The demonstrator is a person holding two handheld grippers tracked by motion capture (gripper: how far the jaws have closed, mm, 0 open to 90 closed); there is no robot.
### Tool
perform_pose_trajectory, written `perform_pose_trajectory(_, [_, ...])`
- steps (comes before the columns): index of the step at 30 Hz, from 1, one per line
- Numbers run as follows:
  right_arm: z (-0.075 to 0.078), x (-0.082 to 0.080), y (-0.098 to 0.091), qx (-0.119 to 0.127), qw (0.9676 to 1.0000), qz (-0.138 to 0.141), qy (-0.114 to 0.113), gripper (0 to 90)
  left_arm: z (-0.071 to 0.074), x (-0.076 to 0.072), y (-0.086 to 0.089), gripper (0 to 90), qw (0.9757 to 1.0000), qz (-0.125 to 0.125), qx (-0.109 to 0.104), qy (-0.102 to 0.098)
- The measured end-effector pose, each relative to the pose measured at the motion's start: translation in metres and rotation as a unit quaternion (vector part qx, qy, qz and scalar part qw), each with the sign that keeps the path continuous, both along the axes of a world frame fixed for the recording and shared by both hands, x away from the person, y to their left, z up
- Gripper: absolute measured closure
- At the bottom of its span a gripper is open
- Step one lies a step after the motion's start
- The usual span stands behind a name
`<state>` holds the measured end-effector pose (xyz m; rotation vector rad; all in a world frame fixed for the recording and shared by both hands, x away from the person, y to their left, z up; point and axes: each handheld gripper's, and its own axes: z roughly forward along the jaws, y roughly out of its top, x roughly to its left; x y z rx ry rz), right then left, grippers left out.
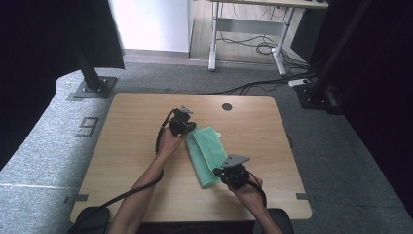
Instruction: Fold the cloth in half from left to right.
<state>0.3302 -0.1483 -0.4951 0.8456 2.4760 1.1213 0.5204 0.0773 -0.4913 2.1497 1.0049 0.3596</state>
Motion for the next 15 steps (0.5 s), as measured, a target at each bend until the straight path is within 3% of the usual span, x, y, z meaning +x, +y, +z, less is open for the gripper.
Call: perform_pose_trajectory(15, [-0.01,0.011,-0.022,-0.006,0.9994,-0.031,0.013,87.8,-0.013,0.018,-0.033,88.1,0.9997,-0.008,0.022,0.005])
